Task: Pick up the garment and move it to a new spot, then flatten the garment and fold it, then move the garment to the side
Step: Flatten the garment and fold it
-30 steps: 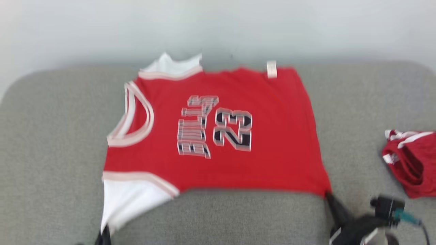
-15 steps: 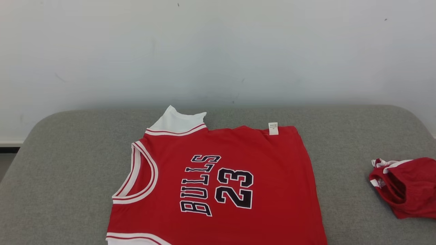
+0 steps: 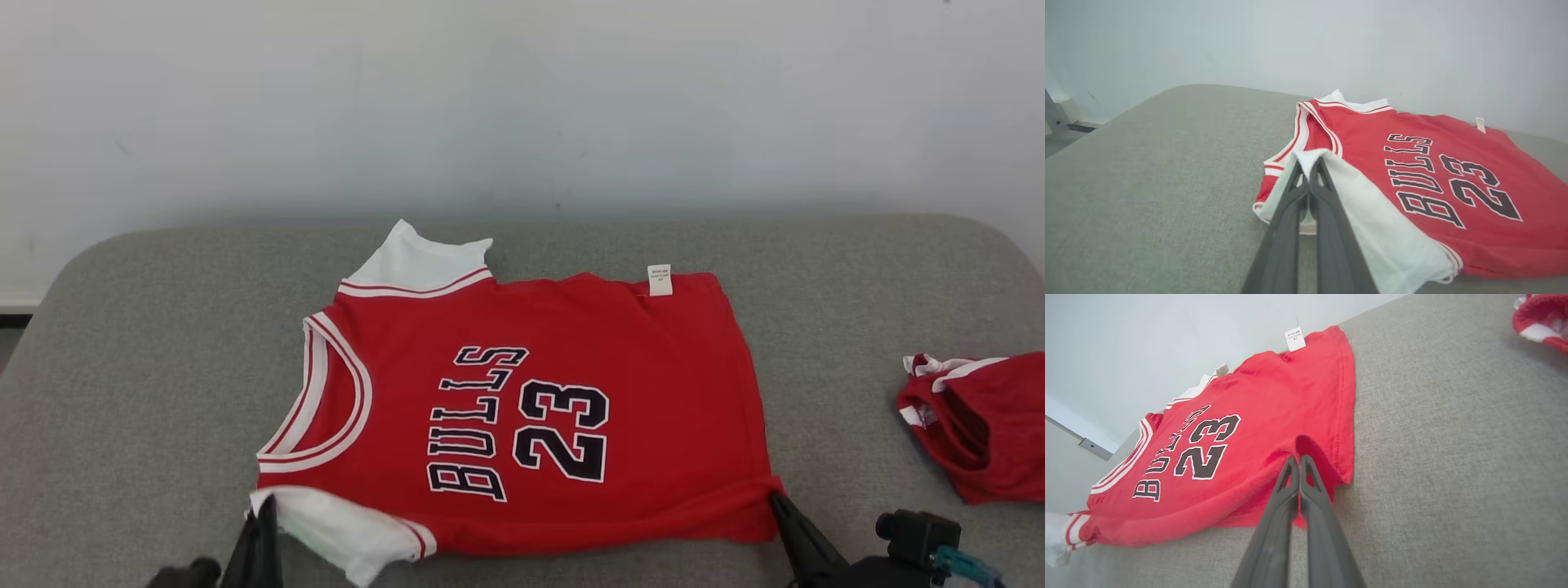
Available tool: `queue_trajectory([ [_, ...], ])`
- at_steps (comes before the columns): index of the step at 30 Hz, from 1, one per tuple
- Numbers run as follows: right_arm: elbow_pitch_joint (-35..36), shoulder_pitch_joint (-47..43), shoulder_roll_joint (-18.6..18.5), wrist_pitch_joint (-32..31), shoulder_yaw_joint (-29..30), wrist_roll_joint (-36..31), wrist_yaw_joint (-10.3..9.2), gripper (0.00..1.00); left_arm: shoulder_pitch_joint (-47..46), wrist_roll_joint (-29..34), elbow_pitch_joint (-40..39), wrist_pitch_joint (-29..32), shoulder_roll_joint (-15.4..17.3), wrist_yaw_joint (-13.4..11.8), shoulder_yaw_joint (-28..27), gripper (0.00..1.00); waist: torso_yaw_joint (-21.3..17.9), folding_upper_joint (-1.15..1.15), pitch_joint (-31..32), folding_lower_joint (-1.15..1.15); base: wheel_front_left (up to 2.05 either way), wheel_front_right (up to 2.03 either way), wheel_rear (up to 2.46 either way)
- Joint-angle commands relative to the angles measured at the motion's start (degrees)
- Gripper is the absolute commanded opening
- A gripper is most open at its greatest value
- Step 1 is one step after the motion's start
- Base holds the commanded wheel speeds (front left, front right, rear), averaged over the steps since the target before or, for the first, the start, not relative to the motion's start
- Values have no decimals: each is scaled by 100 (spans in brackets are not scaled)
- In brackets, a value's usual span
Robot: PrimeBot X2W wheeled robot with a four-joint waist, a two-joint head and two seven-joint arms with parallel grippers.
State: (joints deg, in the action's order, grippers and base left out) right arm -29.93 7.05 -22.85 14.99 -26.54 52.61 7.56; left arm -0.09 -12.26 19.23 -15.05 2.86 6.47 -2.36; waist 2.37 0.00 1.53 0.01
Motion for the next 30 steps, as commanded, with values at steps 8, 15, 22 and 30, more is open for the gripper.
queue_trajectory([
  [8, -84, 926, 172, 22, 396, -298, -13, 0, -1310, 488, 173, -17, 8, 37, -155, 0, -57, 0, -876, -1, 0, 0, 0],
  [15, -400, 1547, 346, 22, 530, -561, -13, 0, -2044, 679, 759, -17, 7, -87, -300, 0, -132, 0, -1320, -1, 0, 0, 0],
  [22, -629, 1919, 448, 22, 531, -732, -13, 0, -2394, 742, 1126, -17, 7, -237, -384, 0, -175, 0, -1574, -1, 0, 0, 0],
  [30, -651, 1972, 495, 23, 779, -1064, -13, 100, -2332, 542, 1209, -17, 4, -388, -253, 100, -179, 0, -1586, -1, 0, 0, 0],
])
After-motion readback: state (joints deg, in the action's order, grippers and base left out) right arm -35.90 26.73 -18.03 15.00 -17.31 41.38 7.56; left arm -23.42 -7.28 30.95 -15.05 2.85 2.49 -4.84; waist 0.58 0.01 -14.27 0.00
